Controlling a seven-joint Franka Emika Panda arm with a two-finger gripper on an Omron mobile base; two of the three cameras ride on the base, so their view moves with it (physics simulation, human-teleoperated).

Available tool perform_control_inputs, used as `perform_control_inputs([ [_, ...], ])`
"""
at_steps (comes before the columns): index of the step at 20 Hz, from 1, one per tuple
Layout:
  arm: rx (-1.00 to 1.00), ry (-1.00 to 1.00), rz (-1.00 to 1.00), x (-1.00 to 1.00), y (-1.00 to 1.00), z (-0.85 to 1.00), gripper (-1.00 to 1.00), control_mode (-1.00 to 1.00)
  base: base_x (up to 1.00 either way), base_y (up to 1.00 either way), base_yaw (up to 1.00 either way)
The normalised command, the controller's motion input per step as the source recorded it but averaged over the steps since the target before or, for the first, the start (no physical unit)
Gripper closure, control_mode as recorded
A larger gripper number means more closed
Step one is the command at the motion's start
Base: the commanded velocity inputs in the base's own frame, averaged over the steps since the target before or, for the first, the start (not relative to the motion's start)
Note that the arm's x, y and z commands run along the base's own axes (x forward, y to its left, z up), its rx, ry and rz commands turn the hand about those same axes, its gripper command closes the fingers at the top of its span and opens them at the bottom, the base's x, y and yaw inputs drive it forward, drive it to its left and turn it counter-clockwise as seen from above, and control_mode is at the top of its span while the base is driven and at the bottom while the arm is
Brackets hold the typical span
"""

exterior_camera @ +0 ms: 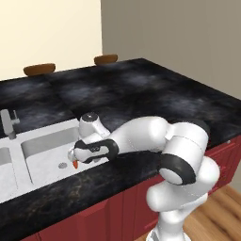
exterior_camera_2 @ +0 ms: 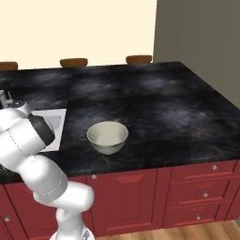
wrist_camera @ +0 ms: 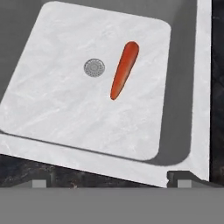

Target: Pick the mushrooms from the cabinet and place them in one bowl. Pick the carrot from the sink and place it in the other bowl.

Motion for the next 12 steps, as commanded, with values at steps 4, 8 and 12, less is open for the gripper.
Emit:
perform_control_inputs([
  [4,0.0,-0.01,-0.05,0.57,0.07,-0.2,-1.0,-1.0,0.0,0.0,0.0],
  [8,0.0,-0.01,-0.05,0.4,0.18,-0.24,-1.0,-1.0,0.0,0.0,0.0],
  [12,0.0,-0.05,-0.01,0.02,0.12,-0.08,-1.0,-1.0,0.0,0.0,0.0],
])
